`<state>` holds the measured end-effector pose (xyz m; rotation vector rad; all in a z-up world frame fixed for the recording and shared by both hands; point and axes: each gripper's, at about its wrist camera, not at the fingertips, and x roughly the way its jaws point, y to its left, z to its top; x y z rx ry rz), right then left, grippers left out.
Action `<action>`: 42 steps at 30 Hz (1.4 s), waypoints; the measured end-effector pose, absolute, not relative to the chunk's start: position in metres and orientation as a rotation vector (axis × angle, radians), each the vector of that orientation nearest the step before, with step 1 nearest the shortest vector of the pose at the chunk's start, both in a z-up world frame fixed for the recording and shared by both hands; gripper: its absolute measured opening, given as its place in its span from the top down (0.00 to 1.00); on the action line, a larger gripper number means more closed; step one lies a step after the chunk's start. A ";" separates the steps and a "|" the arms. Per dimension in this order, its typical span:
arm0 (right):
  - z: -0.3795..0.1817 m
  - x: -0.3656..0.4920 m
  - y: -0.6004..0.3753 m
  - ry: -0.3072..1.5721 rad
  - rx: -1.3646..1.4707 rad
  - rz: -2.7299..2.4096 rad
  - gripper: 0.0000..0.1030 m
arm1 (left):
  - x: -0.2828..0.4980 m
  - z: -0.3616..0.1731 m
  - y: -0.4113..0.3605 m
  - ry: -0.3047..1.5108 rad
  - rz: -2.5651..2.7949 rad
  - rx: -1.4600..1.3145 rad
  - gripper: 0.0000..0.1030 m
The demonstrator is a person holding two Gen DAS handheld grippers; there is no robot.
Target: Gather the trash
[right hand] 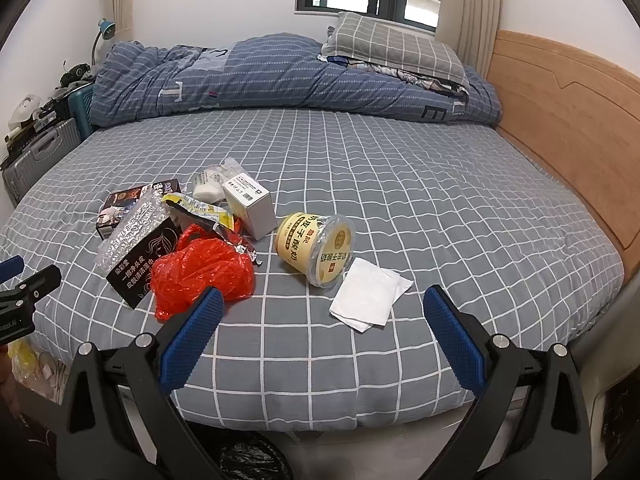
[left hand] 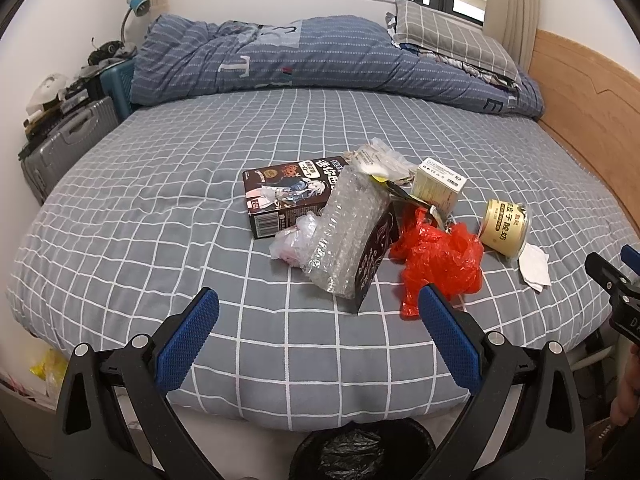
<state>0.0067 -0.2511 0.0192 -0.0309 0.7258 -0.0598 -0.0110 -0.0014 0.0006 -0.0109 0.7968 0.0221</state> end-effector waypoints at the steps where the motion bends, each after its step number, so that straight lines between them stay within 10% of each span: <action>1: 0.019 0.007 -0.251 0.726 -0.032 -0.060 0.07 | -0.011 0.000 -0.001 0.798 0.022 -0.010 0.05; 42: 0.013 0.045 -0.244 0.747 -0.045 -0.068 0.07 | 0.024 -0.013 0.003 0.847 0.032 -0.016 0.06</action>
